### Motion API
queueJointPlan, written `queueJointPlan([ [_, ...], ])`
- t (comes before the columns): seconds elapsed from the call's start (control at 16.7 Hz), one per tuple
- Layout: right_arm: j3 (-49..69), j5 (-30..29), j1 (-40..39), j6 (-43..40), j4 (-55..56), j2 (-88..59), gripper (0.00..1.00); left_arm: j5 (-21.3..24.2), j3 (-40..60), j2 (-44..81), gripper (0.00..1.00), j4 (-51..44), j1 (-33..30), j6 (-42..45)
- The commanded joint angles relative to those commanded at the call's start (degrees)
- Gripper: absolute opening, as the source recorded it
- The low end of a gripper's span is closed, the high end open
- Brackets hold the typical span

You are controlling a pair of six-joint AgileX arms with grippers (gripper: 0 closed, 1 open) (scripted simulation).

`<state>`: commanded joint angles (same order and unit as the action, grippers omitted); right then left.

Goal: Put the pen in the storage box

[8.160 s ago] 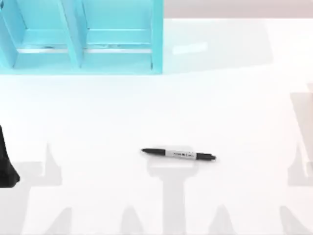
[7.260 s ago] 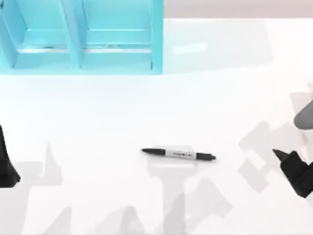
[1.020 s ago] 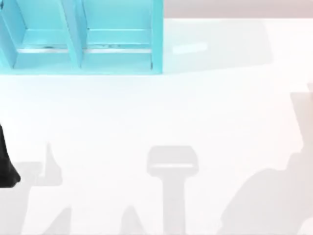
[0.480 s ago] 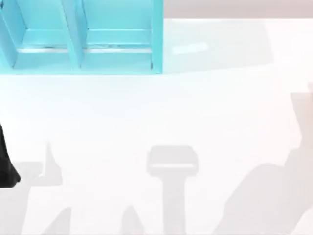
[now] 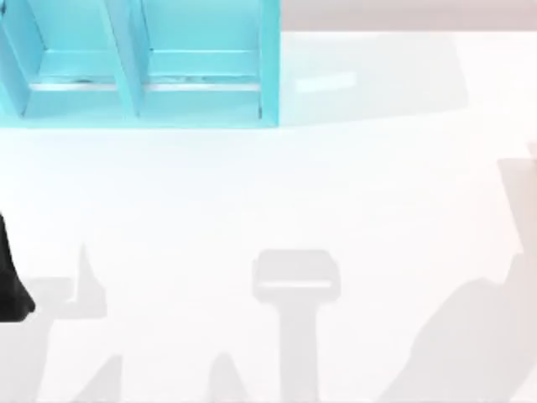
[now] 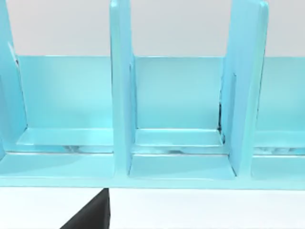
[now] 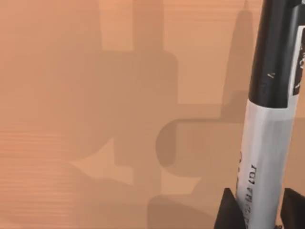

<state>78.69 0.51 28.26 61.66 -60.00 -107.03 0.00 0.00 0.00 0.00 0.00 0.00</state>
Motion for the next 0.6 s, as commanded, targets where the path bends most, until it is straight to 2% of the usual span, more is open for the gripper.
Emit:
queueJointPlan([
  [0.3, -0.31, 0.34, 0.23, 0.11, 0.61, 0.13, 0.0, 0.0, 0.0, 0.0, 1.0, 0.0, 0.0, 0.0],
  [0.6, -0.31, 0.34, 0.23, 0.11, 0.61, 0.13, 0.38, 0.0, 0.0, 0.0, 1.0, 0.0, 0.0, 0.0],
])
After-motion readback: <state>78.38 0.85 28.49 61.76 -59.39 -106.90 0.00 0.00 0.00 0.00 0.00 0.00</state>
